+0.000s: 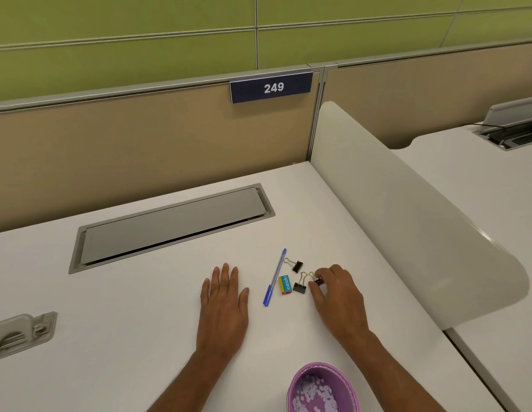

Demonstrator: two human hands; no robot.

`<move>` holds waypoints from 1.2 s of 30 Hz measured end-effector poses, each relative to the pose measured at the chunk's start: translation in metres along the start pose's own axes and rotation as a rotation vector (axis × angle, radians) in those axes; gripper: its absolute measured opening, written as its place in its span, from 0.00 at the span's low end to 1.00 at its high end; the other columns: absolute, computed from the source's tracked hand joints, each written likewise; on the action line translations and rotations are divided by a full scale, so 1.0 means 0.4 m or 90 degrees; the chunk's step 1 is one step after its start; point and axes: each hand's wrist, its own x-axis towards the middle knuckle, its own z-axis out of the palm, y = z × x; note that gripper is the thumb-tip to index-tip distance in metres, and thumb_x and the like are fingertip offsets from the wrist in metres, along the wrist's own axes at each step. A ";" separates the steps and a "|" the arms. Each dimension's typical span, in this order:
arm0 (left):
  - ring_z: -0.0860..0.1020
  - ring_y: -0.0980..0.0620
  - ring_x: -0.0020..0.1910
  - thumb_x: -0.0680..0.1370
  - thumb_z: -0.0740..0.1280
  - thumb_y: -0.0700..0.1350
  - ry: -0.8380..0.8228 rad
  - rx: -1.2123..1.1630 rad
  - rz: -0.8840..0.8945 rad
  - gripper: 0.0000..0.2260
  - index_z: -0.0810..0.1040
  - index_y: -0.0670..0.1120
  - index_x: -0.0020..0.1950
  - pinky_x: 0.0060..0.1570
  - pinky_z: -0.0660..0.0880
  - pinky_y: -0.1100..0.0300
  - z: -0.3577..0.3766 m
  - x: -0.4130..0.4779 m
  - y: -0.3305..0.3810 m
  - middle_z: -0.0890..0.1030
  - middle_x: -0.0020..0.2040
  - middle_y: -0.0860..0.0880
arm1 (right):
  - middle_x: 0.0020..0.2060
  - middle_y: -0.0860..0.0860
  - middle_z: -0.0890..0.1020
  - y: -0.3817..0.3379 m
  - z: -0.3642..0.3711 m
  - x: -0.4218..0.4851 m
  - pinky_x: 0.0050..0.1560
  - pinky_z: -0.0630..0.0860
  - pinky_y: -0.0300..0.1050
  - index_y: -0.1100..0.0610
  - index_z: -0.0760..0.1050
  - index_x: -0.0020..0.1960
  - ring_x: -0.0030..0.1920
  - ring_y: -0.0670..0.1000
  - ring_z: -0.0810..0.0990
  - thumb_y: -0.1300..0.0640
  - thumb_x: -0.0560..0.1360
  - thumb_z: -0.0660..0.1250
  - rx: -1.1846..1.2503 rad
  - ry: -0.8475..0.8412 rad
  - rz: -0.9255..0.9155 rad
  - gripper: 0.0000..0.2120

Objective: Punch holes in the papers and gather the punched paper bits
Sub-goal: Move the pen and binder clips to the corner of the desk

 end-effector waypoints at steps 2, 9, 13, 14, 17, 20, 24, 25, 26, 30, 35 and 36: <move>0.52 0.49 0.80 0.81 0.41 0.57 0.000 0.009 0.002 0.29 0.56 0.46 0.80 0.78 0.45 0.52 -0.001 0.000 0.001 0.56 0.80 0.46 | 0.49 0.50 0.80 -0.004 -0.005 -0.004 0.44 0.74 0.44 0.56 0.80 0.57 0.52 0.53 0.77 0.54 0.77 0.70 0.004 -0.002 0.007 0.10; 0.49 0.50 0.80 0.84 0.51 0.52 -0.006 -0.031 -0.007 0.25 0.55 0.46 0.80 0.78 0.44 0.52 -0.011 0.000 0.004 0.54 0.81 0.46 | 0.52 0.51 0.80 -0.039 -0.049 -0.028 0.44 0.75 0.44 0.56 0.80 0.57 0.53 0.53 0.77 0.55 0.77 0.71 0.047 0.043 -0.013 0.11; 0.45 0.54 0.79 0.84 0.52 0.53 0.026 -0.064 0.011 0.25 0.56 0.46 0.80 0.78 0.43 0.54 -0.046 -0.009 0.019 0.54 0.81 0.48 | 0.53 0.50 0.80 -0.072 -0.094 -0.034 0.45 0.72 0.40 0.56 0.80 0.58 0.53 0.50 0.77 0.55 0.77 0.71 0.087 0.077 -0.017 0.11; 0.45 0.55 0.79 0.84 0.52 0.53 0.036 -0.073 0.013 0.25 0.57 0.46 0.80 0.78 0.42 0.54 -0.058 -0.012 0.021 0.54 0.81 0.48 | 0.53 0.49 0.80 -0.083 -0.109 -0.034 0.45 0.73 0.42 0.55 0.79 0.57 0.53 0.50 0.77 0.55 0.77 0.71 0.101 0.085 -0.021 0.10; 0.48 0.54 0.79 0.84 0.55 0.52 0.074 -0.101 0.014 0.24 0.59 0.46 0.79 0.79 0.46 0.53 -0.105 -0.022 0.020 0.56 0.80 0.48 | 0.54 0.48 0.79 -0.127 -0.159 -0.033 0.48 0.79 0.49 0.54 0.79 0.57 0.55 0.50 0.76 0.56 0.77 0.70 0.144 0.109 -0.034 0.09; 0.49 0.54 0.80 0.84 0.55 0.52 0.101 -0.125 0.003 0.24 0.59 0.47 0.79 0.79 0.47 0.53 -0.162 -0.046 -0.004 0.56 0.80 0.49 | 0.55 0.47 0.79 -0.183 -0.200 -0.042 0.51 0.79 0.50 0.53 0.79 0.57 0.56 0.50 0.77 0.56 0.78 0.70 0.173 0.129 -0.062 0.09; 0.47 0.56 0.80 0.84 0.55 0.52 0.142 -0.149 -0.025 0.24 0.59 0.47 0.79 0.79 0.48 0.51 -0.248 -0.097 -0.071 0.55 0.80 0.50 | 0.55 0.48 0.80 -0.290 -0.221 -0.075 0.49 0.76 0.40 0.54 0.79 0.57 0.54 0.49 0.77 0.56 0.77 0.71 0.203 0.149 -0.102 0.09; 0.46 0.56 0.80 0.84 0.55 0.52 0.153 -0.149 -0.031 0.24 0.59 0.47 0.79 0.79 0.48 0.50 -0.272 -0.113 -0.093 0.55 0.80 0.50 | 0.55 0.49 0.81 -0.322 -0.219 -0.088 0.49 0.75 0.39 0.55 0.79 0.57 0.54 0.49 0.77 0.56 0.77 0.71 0.208 0.153 -0.111 0.09; 0.46 0.56 0.80 0.84 0.55 0.52 0.165 -0.148 -0.037 0.24 0.59 0.47 0.79 0.79 0.49 0.50 -0.296 -0.130 -0.116 0.55 0.80 0.50 | 0.55 0.50 0.81 -0.355 -0.214 -0.104 0.51 0.75 0.40 0.55 0.79 0.57 0.55 0.49 0.77 0.56 0.77 0.71 0.211 0.157 -0.122 0.09; 0.46 0.57 0.80 0.84 0.56 0.52 0.209 -0.144 -0.064 0.24 0.59 0.48 0.79 0.79 0.46 0.53 -0.396 -0.211 -0.229 0.55 0.80 0.50 | 0.58 0.54 0.80 -0.493 -0.170 -0.190 0.61 0.75 0.49 0.56 0.79 0.58 0.63 0.54 0.76 0.58 0.76 0.72 0.203 0.144 -0.172 0.11; 0.50 0.53 0.80 0.83 0.57 0.52 0.254 -0.130 -0.113 0.24 0.62 0.46 0.78 0.78 0.49 0.51 -0.530 -0.337 -0.406 0.58 0.80 0.48 | 0.64 0.55 0.78 -0.674 -0.082 -0.337 0.66 0.72 0.56 0.56 0.79 0.60 0.68 0.56 0.73 0.57 0.77 0.71 0.193 0.100 -0.187 0.13; 0.51 0.52 0.80 0.83 0.56 0.52 0.259 -0.125 -0.122 0.24 0.62 0.46 0.78 0.79 0.50 0.50 -0.556 -0.364 -0.443 0.59 0.80 0.48 | 0.65 0.56 0.78 -0.709 -0.063 -0.369 0.66 0.71 0.56 0.56 0.79 0.61 0.69 0.57 0.73 0.57 0.77 0.71 0.185 0.094 -0.197 0.13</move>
